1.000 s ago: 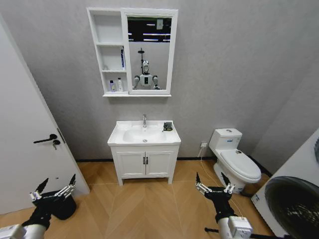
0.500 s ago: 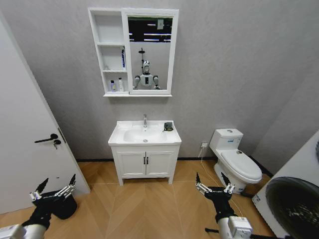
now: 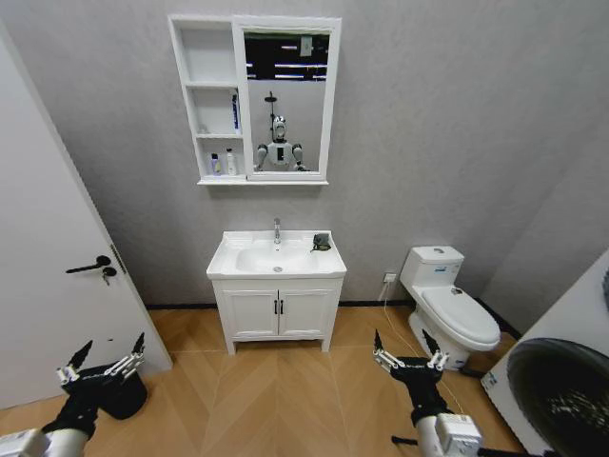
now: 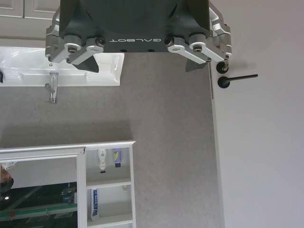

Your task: Move facial cleanser and shampoo from washbasin to cabinet, then wipe washbasin with towel.

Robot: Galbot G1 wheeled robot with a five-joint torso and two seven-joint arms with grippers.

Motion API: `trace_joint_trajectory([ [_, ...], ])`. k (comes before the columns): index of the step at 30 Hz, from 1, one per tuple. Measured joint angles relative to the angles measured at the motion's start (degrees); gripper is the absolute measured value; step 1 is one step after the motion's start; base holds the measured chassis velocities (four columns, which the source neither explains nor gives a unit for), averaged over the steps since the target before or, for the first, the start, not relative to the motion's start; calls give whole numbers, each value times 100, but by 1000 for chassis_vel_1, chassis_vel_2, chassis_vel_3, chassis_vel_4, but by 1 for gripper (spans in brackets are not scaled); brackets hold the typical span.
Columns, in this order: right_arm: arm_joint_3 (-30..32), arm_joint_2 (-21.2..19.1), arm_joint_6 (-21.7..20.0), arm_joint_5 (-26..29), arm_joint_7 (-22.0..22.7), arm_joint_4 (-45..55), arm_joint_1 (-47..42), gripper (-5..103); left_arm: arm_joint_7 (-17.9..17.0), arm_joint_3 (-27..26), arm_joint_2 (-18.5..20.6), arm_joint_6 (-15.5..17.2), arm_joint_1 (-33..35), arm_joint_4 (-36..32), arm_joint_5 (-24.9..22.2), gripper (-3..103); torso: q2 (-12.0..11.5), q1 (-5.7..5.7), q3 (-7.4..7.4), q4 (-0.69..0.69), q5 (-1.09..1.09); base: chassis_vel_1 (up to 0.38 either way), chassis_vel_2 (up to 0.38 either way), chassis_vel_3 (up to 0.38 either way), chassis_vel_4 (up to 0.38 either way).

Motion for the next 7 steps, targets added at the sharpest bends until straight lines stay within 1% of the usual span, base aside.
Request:
trace_joint_trajectory([
  [7,0,0,0,0,0,1,0,100,0,0,0,1,0,0,0,100,0,0,0,0,0,0,0,0,0],
])
